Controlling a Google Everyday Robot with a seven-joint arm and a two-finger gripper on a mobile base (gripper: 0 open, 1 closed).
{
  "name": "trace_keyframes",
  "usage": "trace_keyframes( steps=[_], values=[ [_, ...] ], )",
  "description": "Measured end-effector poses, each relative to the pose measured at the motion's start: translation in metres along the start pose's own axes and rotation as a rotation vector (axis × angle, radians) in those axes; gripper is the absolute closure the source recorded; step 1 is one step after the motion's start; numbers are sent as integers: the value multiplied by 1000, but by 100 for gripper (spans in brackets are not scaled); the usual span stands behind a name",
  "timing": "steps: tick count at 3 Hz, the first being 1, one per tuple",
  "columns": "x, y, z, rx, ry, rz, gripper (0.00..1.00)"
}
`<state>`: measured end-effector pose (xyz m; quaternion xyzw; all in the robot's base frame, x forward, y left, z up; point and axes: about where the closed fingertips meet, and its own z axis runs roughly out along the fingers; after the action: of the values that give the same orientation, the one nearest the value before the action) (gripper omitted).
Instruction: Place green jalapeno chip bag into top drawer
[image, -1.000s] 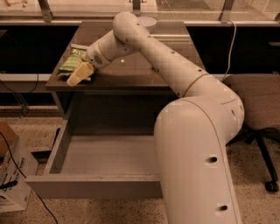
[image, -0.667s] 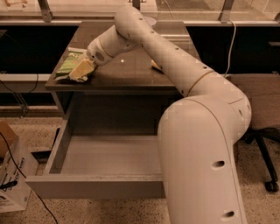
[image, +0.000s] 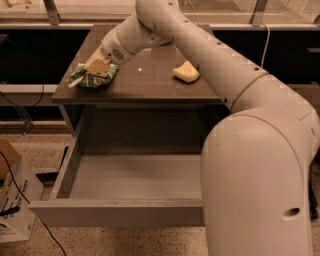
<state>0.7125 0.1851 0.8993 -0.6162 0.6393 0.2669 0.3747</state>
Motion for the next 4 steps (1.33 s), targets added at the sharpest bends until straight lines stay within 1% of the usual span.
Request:
trace_keyframes(
  steps=[1,2,3,4],
  values=[
    [4,17,-19,12,7,6,100],
    [18,39,-48,36,18,39,100],
    [37,76,-92,59,19,83,100],
    [71,116,-136,69,53,155,100]
  ],
)
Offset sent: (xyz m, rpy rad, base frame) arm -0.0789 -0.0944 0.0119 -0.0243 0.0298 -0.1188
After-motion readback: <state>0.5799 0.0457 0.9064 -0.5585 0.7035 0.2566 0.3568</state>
